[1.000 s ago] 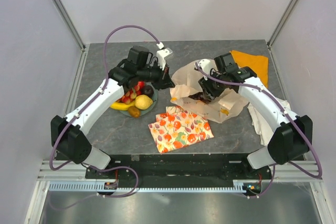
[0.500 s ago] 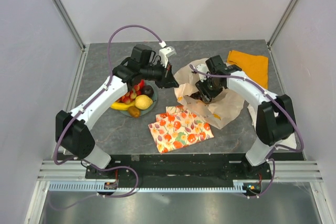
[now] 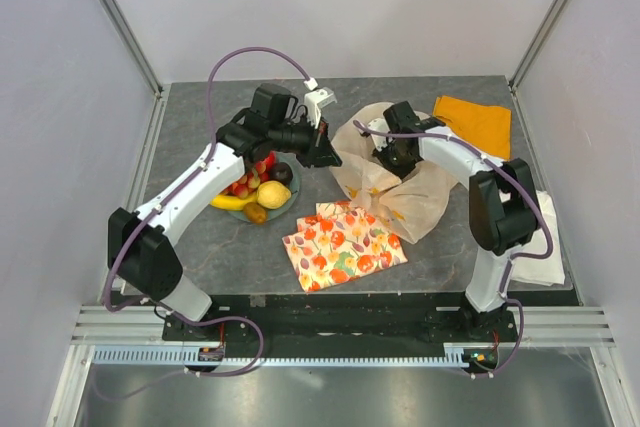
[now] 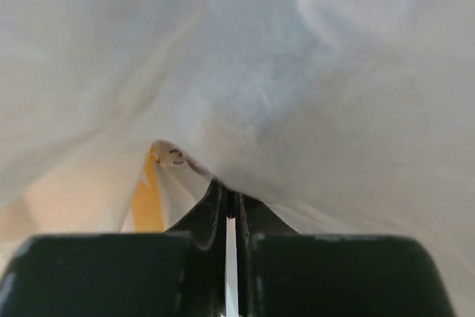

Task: Take the fake fruits out of the plastic bag
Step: Take out the fake fruit from the plastic bag.

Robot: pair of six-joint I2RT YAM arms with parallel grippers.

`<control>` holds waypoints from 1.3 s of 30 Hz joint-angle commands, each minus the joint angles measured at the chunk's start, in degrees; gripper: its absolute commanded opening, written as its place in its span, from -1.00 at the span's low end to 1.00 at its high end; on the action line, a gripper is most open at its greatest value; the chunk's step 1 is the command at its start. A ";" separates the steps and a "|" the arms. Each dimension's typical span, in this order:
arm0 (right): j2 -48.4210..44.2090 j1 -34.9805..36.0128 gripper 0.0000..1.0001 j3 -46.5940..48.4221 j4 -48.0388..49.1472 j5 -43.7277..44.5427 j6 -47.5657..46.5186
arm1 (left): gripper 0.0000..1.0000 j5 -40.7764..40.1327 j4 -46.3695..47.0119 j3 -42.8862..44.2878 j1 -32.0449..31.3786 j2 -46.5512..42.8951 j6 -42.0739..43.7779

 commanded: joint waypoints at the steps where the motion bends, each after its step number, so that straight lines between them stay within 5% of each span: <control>1: -8.49 -0.60 -0.99 4.28 -2.81 -4.61 -3.80 | -0.96 0.31 1.59 3.27 0.33 1.84 -0.18; 9: -18.52 -0.51 -0.99 10.61 -22.23 -10.79 -8.37 | -0.97 -1.71 1.94 9.51 1.12 4.83 -0.27; 15: -25.82 -0.51 -1.00 11.84 -26.55 -8.07 -13.73 | -0.83 -2.33 1.85 13.46 2.00 6.59 -1.06; 22: -30.21 -0.51 -1.00 25.53 -33.14 -10.87 -23.91 | -0.63 -3.73 1.06 17.60 4.28 6.59 0.08; 29: -35.32 -0.60 -0.99 27.48 -26.04 -5.86 -27.45 | -0.35 -3.65 0.53 21.29 6.22 8.00 0.52; 32: -35.50 -0.51 -0.99 30.64 -16.93 -7.87 -22.03 | 0.15 -6.18 -0.61 22.52 6.83 5.47 1.65; 34: -34.80 -0.51 -0.99 31.35 -10.40 -10.41 -18.68 | 0.32 -8.12 -1.92 22.35 7.10 3.44 3.06; 39: -29.44 -0.08 -0.99 37.58 -0.04 -16.58 -6.21 | 0.47 -13.31 -3.77 18.40 8.06 -6.12 9.30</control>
